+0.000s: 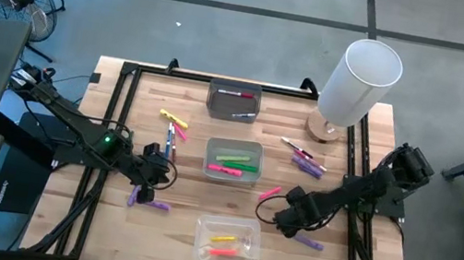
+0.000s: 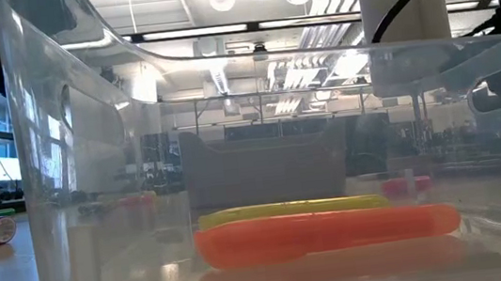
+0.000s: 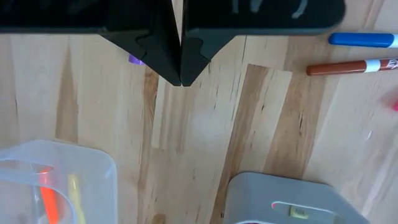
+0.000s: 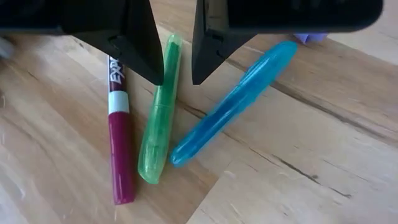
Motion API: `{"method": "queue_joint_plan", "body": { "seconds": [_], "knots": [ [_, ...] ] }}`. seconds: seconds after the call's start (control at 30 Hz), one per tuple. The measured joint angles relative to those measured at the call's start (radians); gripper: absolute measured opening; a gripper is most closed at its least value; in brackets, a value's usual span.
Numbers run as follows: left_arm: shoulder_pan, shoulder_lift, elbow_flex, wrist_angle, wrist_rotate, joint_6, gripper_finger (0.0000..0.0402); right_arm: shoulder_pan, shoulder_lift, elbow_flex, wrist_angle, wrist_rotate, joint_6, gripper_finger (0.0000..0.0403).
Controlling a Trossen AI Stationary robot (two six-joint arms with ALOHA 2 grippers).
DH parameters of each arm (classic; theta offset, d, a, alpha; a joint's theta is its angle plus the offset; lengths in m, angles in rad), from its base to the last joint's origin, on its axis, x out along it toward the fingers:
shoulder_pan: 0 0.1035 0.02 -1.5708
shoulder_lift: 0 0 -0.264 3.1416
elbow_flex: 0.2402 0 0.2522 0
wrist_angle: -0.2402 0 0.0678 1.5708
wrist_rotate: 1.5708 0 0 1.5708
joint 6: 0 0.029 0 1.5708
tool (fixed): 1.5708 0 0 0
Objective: Pick & Place Markers
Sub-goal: Put the green pen into the transparent bin
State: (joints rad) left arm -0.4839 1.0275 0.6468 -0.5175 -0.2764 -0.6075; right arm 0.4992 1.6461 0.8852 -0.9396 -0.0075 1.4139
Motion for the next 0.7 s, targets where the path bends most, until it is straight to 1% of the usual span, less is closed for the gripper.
{"method": "queue_joint_plan", "body": {
  "seconds": [0.33,0.7],
  "knots": [
    [0.000,0.000,0.000,0.003,0.000,0.004,0.0000,-0.005,0.003,0.000,0.014,0.007,0.021,0.0071],
    [0.000,0.000,0.000,0.005,0.011,0.010,0.0000,-0.002,0.004,0.000,0.052,-0.056,0.105,0.0071]
  ]
}}
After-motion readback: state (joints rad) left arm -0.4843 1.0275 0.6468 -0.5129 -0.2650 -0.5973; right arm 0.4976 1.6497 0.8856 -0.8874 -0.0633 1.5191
